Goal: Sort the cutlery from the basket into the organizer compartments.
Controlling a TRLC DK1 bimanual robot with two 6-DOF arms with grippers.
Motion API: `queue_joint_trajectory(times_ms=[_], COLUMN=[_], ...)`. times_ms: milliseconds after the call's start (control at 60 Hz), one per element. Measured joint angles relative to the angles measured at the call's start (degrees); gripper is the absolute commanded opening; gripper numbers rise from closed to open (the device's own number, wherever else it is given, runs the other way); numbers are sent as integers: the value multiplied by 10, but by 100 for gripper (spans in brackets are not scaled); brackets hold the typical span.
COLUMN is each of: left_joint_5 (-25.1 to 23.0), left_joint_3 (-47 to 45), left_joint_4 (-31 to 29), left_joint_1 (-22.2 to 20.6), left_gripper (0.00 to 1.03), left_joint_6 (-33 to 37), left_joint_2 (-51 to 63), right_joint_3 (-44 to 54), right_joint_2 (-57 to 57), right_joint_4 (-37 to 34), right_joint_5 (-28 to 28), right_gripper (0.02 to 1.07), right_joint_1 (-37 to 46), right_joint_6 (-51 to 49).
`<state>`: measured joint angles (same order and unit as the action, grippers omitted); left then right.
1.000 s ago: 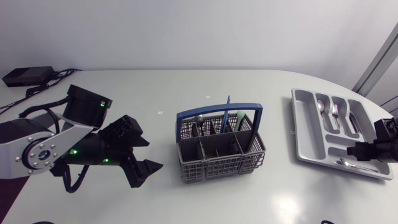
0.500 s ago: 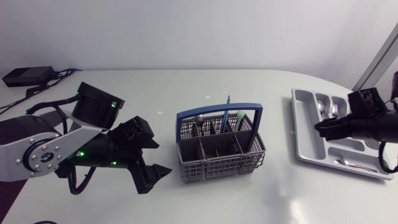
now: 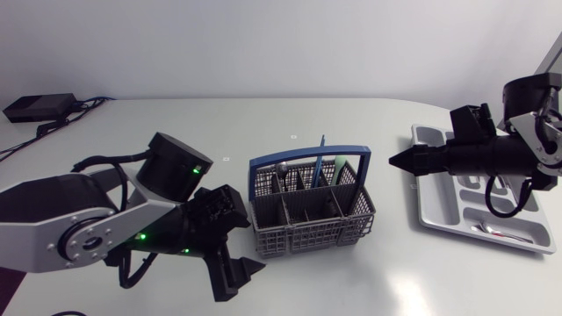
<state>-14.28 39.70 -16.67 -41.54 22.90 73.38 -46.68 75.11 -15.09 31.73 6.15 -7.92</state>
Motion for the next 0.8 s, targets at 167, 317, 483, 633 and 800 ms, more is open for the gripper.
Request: queue_joint_trajectory(times_ms=[167, 317, 483, 633, 800], left_joint_5=[7, 45, 67, 85, 88], left_joint_3=[9, 22, 31, 32, 33], left_joint_4=[24, 55, 74, 87, 93], left_joint_1=[-21, -22, -8, 31, 55], left_gripper=[98, 98, 98, 98, 98], left_joint_6=[-14, -28, -37, -37, -36], left_joint_2=[42, 75, 92, 102, 105], right_joint_3=[-16, -24, -25, -23, -12], right_joint_2=[21, 35, 37, 31, 14], right_joint_4=[10, 19, 21, 17, 14], right_joint_5=[-3, -19, -33, -49, -62], right_gripper=[86, 86, 86, 86, 86], right_joint_1=[-52, -73, -85, -118, -129], right_joint_6=[29, 39, 45, 47, 47])
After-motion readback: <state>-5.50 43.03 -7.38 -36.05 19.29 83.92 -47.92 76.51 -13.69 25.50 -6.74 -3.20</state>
